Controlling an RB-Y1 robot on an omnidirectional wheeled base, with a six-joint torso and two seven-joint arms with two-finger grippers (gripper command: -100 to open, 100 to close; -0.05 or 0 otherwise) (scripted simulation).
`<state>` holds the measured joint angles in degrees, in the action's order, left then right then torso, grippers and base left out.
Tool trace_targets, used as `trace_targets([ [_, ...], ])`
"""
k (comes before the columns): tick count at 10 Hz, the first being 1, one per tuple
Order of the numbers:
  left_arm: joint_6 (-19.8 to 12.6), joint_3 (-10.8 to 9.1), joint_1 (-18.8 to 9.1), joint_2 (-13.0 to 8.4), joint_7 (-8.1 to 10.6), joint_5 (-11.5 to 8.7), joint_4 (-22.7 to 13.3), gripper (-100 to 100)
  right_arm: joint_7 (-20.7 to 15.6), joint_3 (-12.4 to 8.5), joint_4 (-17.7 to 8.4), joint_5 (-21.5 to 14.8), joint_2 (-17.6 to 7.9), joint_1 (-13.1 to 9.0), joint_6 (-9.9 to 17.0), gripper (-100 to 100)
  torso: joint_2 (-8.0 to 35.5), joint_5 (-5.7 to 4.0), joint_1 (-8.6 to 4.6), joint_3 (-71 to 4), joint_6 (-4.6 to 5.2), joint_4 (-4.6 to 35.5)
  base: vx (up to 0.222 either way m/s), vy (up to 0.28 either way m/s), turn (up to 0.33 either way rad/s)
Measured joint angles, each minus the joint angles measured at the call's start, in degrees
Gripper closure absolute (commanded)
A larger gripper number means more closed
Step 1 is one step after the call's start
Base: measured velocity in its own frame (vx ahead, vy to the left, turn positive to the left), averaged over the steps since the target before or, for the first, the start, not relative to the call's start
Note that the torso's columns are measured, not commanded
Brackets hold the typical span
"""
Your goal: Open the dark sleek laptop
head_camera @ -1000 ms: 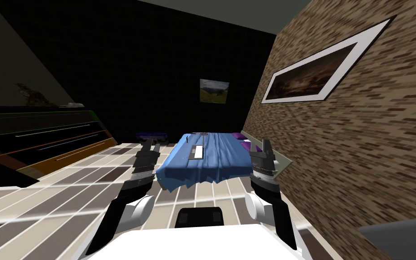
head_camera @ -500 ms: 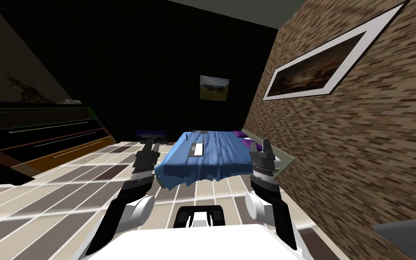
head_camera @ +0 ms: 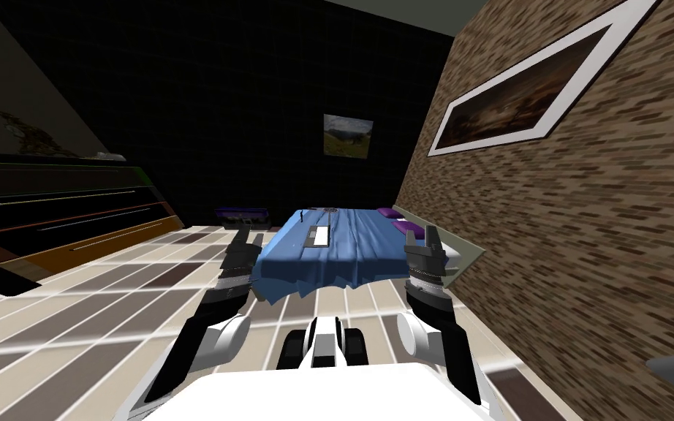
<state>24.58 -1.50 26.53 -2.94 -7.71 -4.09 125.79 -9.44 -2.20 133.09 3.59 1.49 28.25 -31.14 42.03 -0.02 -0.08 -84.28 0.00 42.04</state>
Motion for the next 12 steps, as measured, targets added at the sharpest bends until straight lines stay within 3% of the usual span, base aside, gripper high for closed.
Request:
trace_targets([
  [6, 0.07, -0.13, -6.21, -5.21, -0.45, -0.04, -9.31, -100, 0.00, 0.00, 0.00, 0.00, 0.00, 0.00, 0.00, 0, 0.23, 0.02, 0.08, -0.29, -0.01, 0.24, 0.023, -0.061, -0.003],
  [12, 1.17, 0.31, -11.89, -6.48, -1.29, 0.22, -18.55, -100, 0.00, 0.00, 0.00, 0.00, 0.00, 0.00, 0.00, 0, 0.24, 0.01, 0.04, -0.29, 0.00, 0.24, 0.026, -0.062, -0.003],
])
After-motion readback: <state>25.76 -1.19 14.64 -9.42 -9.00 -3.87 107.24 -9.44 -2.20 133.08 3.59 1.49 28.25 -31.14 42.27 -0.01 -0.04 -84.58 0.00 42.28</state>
